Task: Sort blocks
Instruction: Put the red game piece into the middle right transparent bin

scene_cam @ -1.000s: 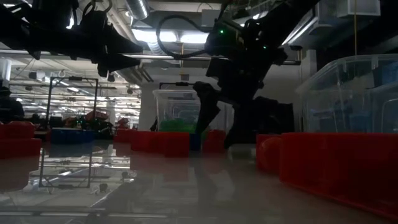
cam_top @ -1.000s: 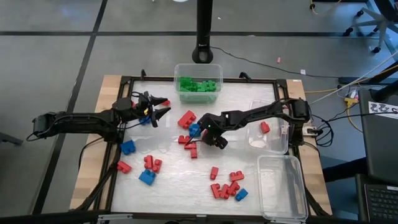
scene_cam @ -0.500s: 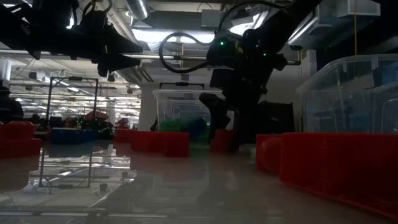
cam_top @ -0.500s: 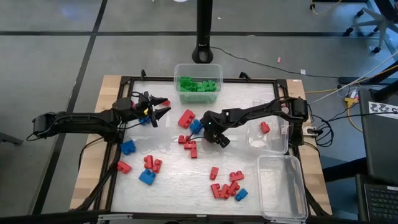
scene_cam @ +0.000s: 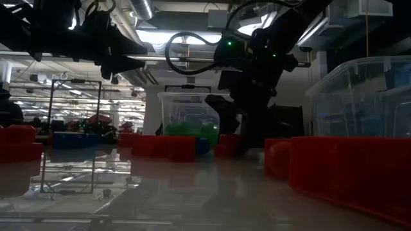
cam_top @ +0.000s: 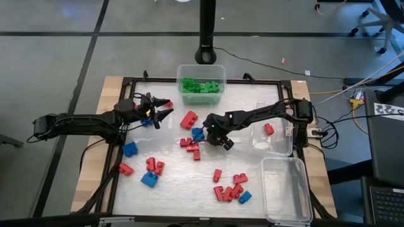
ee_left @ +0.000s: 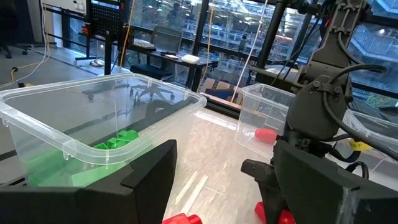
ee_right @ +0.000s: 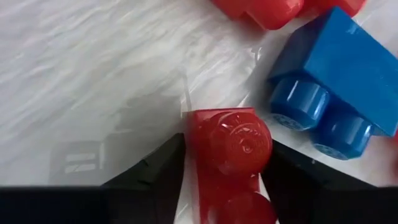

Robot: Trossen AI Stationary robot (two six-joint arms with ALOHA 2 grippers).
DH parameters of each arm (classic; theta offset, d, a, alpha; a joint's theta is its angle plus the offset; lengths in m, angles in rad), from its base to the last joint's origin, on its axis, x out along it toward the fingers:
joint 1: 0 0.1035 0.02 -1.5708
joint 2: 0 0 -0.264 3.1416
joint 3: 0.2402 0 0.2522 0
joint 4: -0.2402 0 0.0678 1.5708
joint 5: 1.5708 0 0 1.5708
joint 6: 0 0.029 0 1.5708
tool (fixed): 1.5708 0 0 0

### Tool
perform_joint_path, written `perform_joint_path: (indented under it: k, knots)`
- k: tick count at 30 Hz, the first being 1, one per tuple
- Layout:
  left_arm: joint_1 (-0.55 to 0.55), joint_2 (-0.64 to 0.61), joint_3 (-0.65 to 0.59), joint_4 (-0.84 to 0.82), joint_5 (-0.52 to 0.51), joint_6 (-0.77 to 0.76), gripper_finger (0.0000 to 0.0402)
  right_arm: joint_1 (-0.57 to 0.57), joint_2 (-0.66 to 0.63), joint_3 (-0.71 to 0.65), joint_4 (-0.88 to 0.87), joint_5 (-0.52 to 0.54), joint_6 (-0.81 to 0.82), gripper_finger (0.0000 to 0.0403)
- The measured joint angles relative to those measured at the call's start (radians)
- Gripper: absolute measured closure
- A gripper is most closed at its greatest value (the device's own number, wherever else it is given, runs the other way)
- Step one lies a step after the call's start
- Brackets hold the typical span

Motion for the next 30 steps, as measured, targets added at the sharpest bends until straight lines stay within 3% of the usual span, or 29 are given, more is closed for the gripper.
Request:
perform_joint_path:
  k: [4, 13, 20, 30]
  knots:
    - [0.0, 0.0, 0.0, 0.0, 0.0, 0.0, 0.015, 0.0, -0.003, 0.001, 0.006, 0.008, 0.017, 0.0271]
    - [0.0, 0.0, 0.0, -0.001, 0.0, 0.0, 0.015, 0.001, -0.073, -0.003, -0.122, 0.065, 0.075, 0.0271]
    - [0.0, 0.0, 0.0, -0.001, 0.0, 0.004, 0.015, 0.001, -0.247, -0.002, -0.27, 0.168, 0.134, 0.0271]
    - [0.0, 0.0, 0.0, -0.002, 0.0, 0.006, 0.015, -0.001, -0.615, 0.0, -0.459, 0.384, 0.25, 0.0271]
